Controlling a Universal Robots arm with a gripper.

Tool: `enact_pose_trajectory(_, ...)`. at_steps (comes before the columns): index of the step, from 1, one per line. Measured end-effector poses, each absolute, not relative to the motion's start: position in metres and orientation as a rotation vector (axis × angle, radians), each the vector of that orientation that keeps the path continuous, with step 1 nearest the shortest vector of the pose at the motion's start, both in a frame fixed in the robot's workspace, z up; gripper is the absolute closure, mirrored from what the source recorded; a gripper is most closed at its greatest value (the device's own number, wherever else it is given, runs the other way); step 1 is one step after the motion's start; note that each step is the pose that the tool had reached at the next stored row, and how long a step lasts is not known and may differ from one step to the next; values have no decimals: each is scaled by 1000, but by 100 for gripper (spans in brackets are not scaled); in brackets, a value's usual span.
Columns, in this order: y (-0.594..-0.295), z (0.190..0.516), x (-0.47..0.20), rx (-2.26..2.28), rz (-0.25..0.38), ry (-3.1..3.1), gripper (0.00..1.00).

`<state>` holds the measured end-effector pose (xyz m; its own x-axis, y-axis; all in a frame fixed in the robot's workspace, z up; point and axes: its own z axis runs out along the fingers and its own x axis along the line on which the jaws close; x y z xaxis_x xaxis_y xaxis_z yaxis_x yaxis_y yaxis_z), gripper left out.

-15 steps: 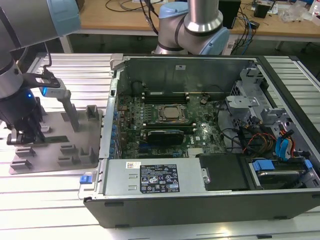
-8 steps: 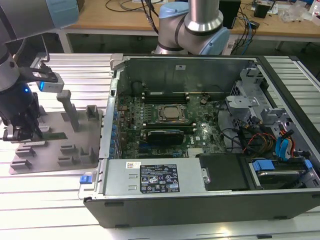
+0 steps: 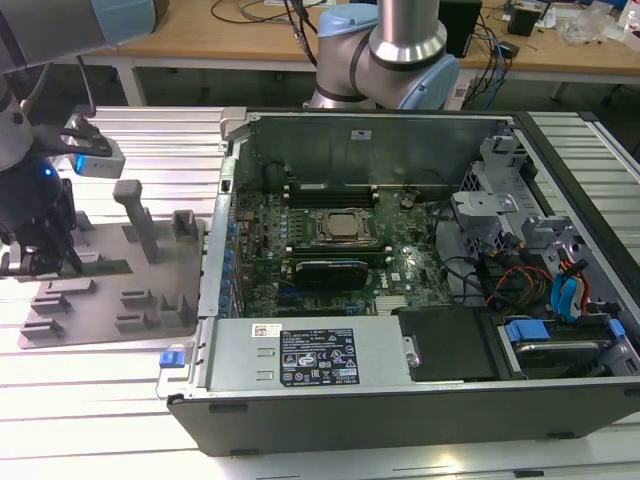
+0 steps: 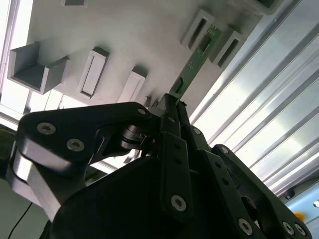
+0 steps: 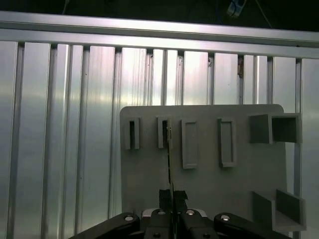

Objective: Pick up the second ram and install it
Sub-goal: 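Pick up the second ram and move it above second insertion slot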

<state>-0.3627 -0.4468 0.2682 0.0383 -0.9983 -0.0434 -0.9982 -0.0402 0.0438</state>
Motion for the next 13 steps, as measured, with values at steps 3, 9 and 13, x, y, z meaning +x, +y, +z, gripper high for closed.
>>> enact_pose_trajectory(3, -447, 277, -363, 2263, -97, -2175, 89)
enact_pose_trajectory(9, -447, 291, -363, 2263, -97, -2175, 89)
enact_pose_trajectory(13, -447, 304, -363, 2263, -97, -2175, 89)
